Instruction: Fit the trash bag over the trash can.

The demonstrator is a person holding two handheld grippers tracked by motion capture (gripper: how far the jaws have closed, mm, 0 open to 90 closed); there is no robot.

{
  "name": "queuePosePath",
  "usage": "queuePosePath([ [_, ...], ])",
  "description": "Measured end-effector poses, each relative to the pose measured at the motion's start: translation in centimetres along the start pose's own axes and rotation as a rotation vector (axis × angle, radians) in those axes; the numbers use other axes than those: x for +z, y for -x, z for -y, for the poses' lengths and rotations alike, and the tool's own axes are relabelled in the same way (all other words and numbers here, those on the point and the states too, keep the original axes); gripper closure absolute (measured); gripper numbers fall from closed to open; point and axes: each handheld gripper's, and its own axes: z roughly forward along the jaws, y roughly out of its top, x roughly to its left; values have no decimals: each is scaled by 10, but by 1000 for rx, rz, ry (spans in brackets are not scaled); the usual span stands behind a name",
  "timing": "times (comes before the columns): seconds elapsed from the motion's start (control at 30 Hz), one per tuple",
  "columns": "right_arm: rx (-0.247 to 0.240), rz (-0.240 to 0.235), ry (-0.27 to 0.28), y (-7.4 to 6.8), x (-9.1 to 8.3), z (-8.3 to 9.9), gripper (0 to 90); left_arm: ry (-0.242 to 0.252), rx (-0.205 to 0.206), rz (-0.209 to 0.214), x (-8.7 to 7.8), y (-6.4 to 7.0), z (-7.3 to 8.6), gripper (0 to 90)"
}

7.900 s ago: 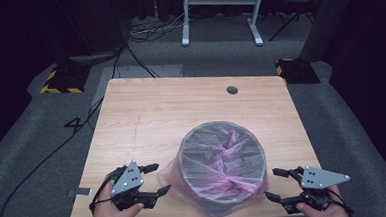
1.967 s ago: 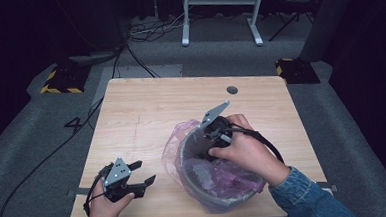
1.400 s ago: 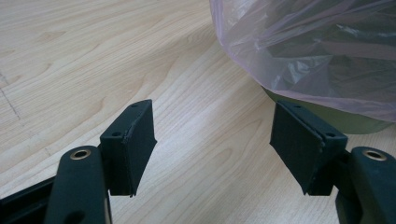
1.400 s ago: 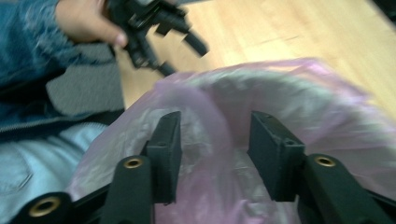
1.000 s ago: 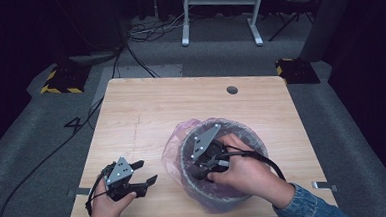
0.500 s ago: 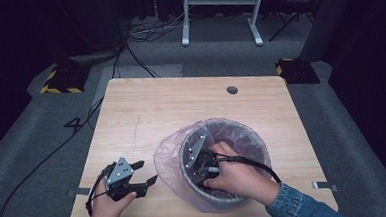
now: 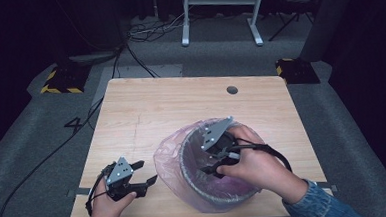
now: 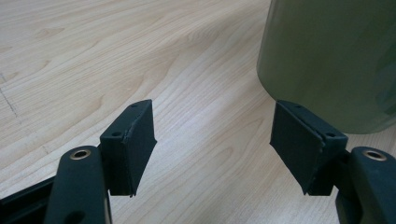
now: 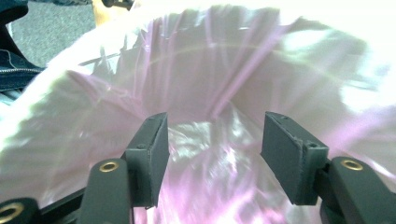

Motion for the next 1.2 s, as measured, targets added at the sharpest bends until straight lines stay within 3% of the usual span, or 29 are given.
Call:
queuePosePath([
  [0.17,19,42,-18,4,-31,12,467,1,-16,3,1,0,0,307],
  [0.4,68,133,-100,16,-44,39,471,0,-15,5,3,1,0,307],
  [0.47,80,160,-138,22,-44,46,479,-4,-7,5,3,1,-1,307],
  [0.63,93,154,-278,31,-32,56,521,-4,-13,8,5,1,-1,307],
  [0.67,98,136,-294,31,-28,57,521,-5,-11,7,5,1,-1,307],
  [0.77,107,116,-337,30,-20,57,519,-6,-10,6,4,1,0,307],
  [0.8,111,106,-375,30,-18,55,524,-6,-9,6,4,0,0,307],
  [0.9,94,119,-412,28,-16,52,518,-4,-15,8,3,1,1,307],
  [1.0,80,110,-403,27,-16,53,489,-5,-16,6,3,0,1,308],
  [1.03,87,99,-373,27,-18,54,461,-5,-15,4,2,0,1,307],
  [1.07,69,90,-332,27,-21,55,448,-4,-16,3,2,0,2,307],
  [1.13,70,85,-238,26,-28,57,409,-2,-23,2,2,-1,2,307],
  [1.17,77,87,-159,24,-37,58,385,-3,-21,-1,2,-1,2,307],
  [1.2,85,82,-124,22,-42,59,381,-4,-22,-2,2,-2,2,307],
])
